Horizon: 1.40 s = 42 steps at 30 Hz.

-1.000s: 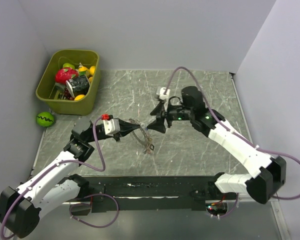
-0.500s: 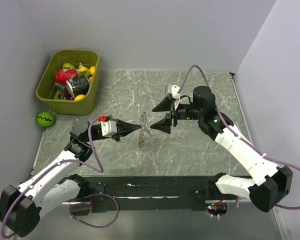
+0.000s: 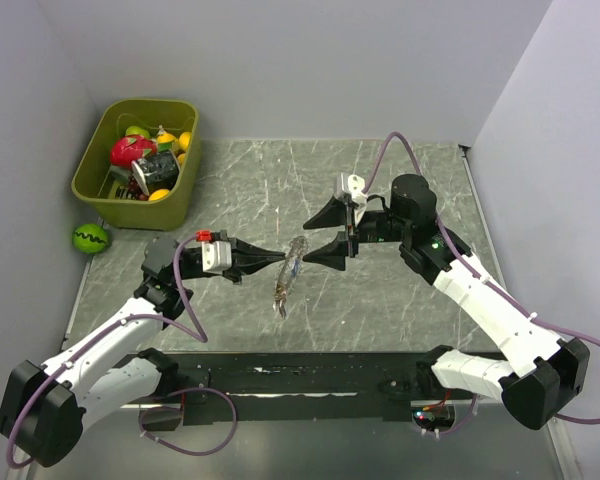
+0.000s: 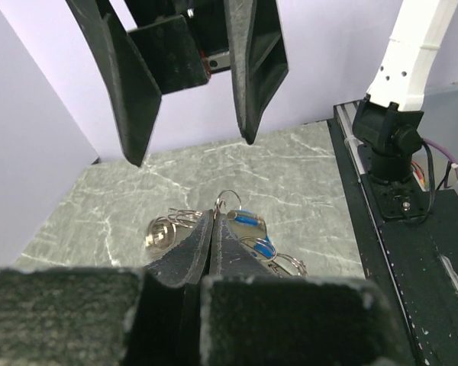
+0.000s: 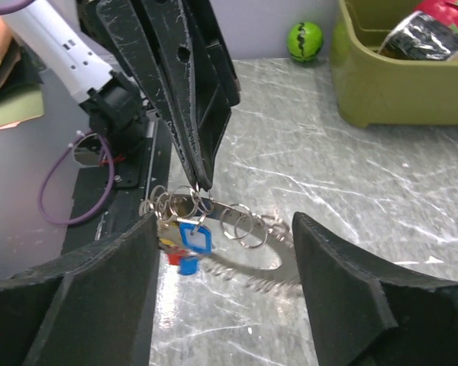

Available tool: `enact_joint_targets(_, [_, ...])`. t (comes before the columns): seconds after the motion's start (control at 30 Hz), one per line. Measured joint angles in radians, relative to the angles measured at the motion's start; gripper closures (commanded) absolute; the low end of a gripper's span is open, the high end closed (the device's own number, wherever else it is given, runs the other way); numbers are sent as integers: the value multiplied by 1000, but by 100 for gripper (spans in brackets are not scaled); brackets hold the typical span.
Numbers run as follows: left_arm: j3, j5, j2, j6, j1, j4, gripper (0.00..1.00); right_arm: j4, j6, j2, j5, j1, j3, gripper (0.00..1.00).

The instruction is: Put the keys on the keyring

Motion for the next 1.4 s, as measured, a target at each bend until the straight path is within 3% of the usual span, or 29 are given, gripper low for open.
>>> enact_joint_targets(0.3, [0,11,-14,-25,0,31,99,22,6,34,-75,1,0,37])
enact_joint_targets(0.43, [0,14,-14,-44,0,49,99,23,11,43,-83,15,0,48])
enact_joint_targets(0.67, [0,23,-13,-61,0,74,99,46,31,56,-89,60,0,50])
enact_joint_targets(1.1, [0,22,-13,-71,0,92,99,82,51,79,-81,97,0,63])
enact_joint_targets(1.2, [0,22,-13,-80,0,93,99,82,56,83,-77,105,0,70])
enact_joint_targets(1.4, [0,22,-14,-90,0,101,99,101,69,84,-56,110,0,98])
